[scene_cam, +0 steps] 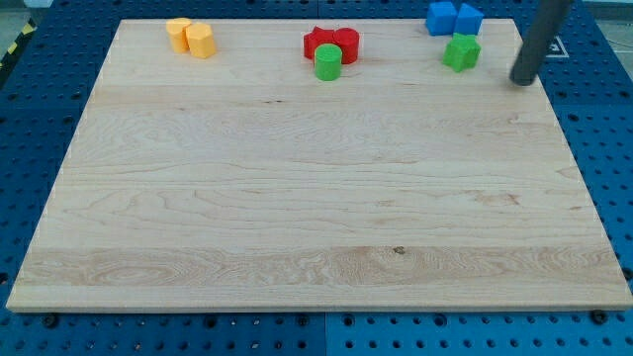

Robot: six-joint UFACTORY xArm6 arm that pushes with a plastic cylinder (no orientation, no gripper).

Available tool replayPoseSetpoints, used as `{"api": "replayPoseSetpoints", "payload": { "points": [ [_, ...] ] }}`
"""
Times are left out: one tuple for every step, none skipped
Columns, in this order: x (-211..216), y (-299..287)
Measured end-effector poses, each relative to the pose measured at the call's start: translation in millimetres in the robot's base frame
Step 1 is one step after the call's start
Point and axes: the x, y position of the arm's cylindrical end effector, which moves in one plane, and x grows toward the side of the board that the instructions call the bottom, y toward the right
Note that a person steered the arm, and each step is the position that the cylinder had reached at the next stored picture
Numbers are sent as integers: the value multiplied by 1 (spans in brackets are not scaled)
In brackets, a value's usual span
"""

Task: Move the green star slightly to the left

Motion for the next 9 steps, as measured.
{"api": "replayPoseSetpoints", "payload": {
  "points": [
    [-4,26],
    [-28,26],
    [-40,22],
    [-39,-10],
    [-39,-26],
    [-39,-33],
    [-44,-34],
    [-55,-27],
    [-55,-39]
  ]
}}
